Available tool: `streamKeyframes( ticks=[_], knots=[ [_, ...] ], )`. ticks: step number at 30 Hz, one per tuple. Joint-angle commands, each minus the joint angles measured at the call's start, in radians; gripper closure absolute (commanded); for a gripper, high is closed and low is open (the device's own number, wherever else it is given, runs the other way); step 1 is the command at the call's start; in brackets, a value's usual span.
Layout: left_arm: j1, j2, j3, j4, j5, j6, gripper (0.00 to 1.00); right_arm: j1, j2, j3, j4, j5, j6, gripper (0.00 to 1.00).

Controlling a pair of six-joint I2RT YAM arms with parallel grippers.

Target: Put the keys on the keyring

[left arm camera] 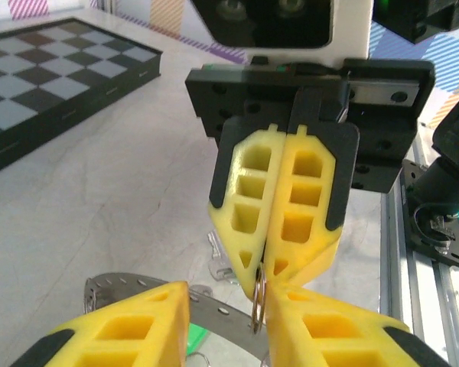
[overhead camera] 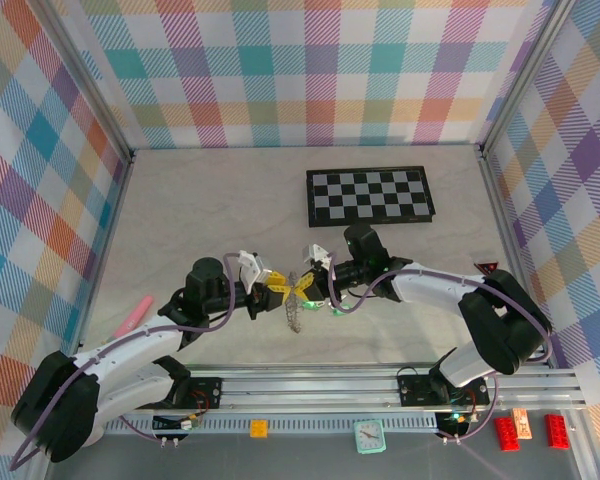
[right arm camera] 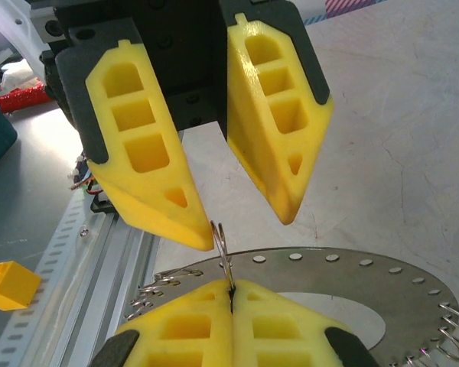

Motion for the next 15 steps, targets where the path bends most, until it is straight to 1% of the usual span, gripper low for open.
streamKeyframes(
  ticks=[1, 4, 7, 12, 15],
  knots=[
    [-0.016, -0.016, 0.002, -0.052, -0.014, 0.038, 0.68, 0.009, -0.016, 0.036, -0.047, -0.014, -0.055, 1.00],
    [-0.020, 0.005, 0.018, -0.077, 0.002, 0.060, 0.69, 0.009, -0.016, 0.049, -0.077, -0.014, -0.068, 1.00],
    [-0.020, 0.025, 0.037, -0.099, 0.016, 0.083, 0.72, 0.012, -0.018, 0.067, -0.118, -0.009, -0.086, 1.00],
    [-0.020, 0.035, 0.060, -0.115, 0.028, 0.106, 0.79, 0.026, -0.025, 0.094, -0.188, 0.007, -0.125, 1.00],
    [-0.020, 0.031, 0.064, -0.117, 0.022, 0.109, 0.79, 0.035, -0.026, 0.111, -0.231, 0.020, -0.150, 1.00]
  ],
)
